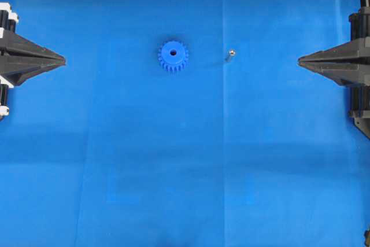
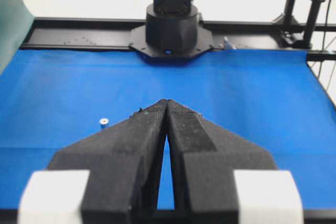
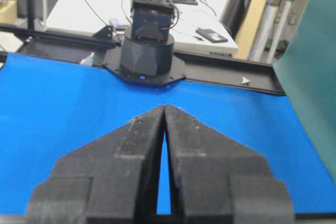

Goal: Insert the shaft placed at a random location into the center hole of the small gear at another random location.
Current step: 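Move the right gripper over the upright silver shaft, fingers open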

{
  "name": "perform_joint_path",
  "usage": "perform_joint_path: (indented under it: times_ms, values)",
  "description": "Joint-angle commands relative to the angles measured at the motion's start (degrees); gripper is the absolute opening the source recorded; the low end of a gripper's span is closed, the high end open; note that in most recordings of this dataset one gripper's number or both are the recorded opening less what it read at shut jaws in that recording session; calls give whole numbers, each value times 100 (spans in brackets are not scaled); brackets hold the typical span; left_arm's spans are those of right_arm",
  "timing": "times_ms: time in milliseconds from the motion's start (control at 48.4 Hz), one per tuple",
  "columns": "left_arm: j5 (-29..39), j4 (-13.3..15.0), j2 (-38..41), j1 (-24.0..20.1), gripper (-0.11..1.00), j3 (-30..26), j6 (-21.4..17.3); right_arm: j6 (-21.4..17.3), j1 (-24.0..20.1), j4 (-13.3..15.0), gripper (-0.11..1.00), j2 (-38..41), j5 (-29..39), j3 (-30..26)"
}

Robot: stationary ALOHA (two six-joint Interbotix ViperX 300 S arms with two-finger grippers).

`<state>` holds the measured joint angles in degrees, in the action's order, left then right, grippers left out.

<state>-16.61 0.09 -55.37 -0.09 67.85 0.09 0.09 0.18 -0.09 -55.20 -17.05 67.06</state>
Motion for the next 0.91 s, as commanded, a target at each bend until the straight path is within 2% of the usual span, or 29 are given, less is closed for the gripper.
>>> perform_joint_path:
  times_ms: [0,124,455,558,620,682,889]
  values:
    - [141,-9,-114,88,0,-79,26,79,18,26,0,35,9,-79]
    - [202,-9,-132,88,0,-79,35,62,97,26,-6,141,185,-158]
    - [229,-9,-149,88,0,-70,35,70,475,18,-6,773,-316,-97]
    - [229,-9,-149,88,0,-62,26,62,615,9,-1,1116,-536,-70]
    - [229,-9,-149,88,0,-53,26,53,694,0,7,1371,-650,-79]
    - [229,-9,-149,88,0,-53,26,44,782,-18,20,1626,-809,-88]
    - [229,-18,-149,88,0,-44,26,44,1081,-141,80,2628,-1512,-79]
